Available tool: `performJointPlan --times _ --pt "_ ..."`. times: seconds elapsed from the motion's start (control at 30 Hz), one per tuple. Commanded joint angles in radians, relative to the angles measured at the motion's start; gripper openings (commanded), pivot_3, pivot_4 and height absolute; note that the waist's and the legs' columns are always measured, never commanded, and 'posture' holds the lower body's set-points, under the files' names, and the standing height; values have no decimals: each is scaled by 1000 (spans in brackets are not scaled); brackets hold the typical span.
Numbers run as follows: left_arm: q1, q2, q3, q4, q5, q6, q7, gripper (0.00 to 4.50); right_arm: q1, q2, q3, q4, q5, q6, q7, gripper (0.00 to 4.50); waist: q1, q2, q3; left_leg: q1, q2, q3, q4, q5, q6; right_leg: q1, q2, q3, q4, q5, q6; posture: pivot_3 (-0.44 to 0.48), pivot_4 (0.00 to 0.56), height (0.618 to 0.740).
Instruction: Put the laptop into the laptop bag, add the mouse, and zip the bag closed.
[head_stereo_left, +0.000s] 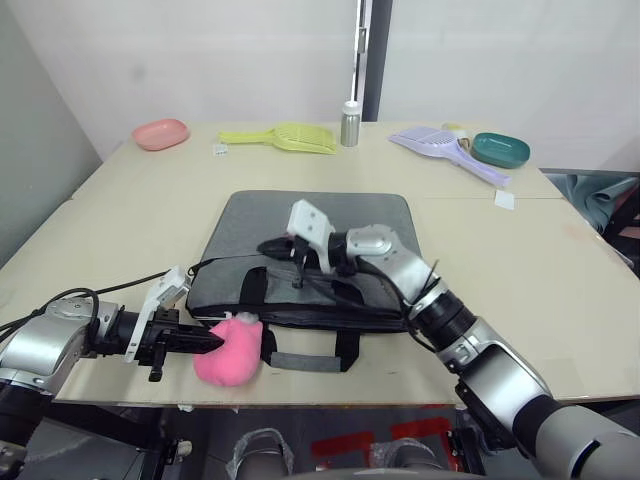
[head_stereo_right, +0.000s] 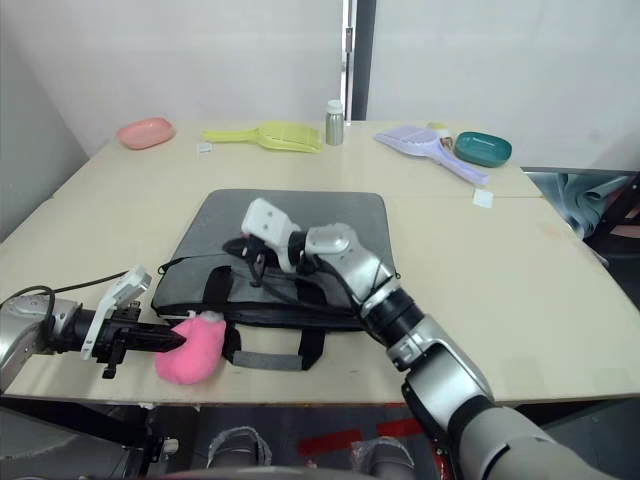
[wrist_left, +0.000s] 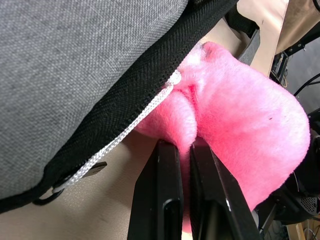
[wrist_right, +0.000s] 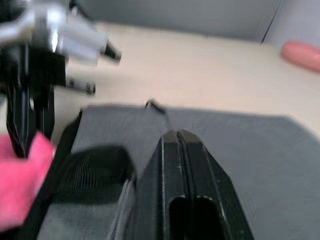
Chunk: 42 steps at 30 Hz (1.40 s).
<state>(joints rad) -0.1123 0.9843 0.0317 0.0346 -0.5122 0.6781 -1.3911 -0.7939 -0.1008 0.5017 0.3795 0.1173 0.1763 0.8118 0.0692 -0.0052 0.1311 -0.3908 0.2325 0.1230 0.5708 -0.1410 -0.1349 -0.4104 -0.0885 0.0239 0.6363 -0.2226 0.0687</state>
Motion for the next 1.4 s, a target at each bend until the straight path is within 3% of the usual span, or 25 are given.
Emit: performJointPlan --times 0.03,0.17,0.4,0.73,1.4 --pt "18 24 13 -27 1 2 0 0 11 33 9 187 -59 -79 9 43 -5 0 0 0 0 0 0 0 0 0 0 0 0 0 0 0 150 740" --pt "36 39 25 -40 -6 1 -7 0 18 26 29 355 -151 -217 10 43 -17 -1 -4 4 0 0 0 -1 2 3 0 0 1 0 0 0 150 740" --pt "108 76 75 -104 -41 13 -28 0 36 11 51 491 -272 -430 -40 43 -15 3 -18 8 0 0 2 -2 2 8 -2 0 4 0 -1 0 150 740" --pt "258 87 90 -324 -138 93 -25 0 65 54 -7 480 -259 -394 -40 43 -18 3 -24 8 0 0 4 -2 3 8 -2 1 4 0 -1 0 150 740" --pt "156 -97 -63 -437 -163 142 118 0 99 67 -7 440 -285 -317 -28 43 -26 6 -26 8 0 1 1 -2 3 8 -1 2 0 0 0 0 150 740"
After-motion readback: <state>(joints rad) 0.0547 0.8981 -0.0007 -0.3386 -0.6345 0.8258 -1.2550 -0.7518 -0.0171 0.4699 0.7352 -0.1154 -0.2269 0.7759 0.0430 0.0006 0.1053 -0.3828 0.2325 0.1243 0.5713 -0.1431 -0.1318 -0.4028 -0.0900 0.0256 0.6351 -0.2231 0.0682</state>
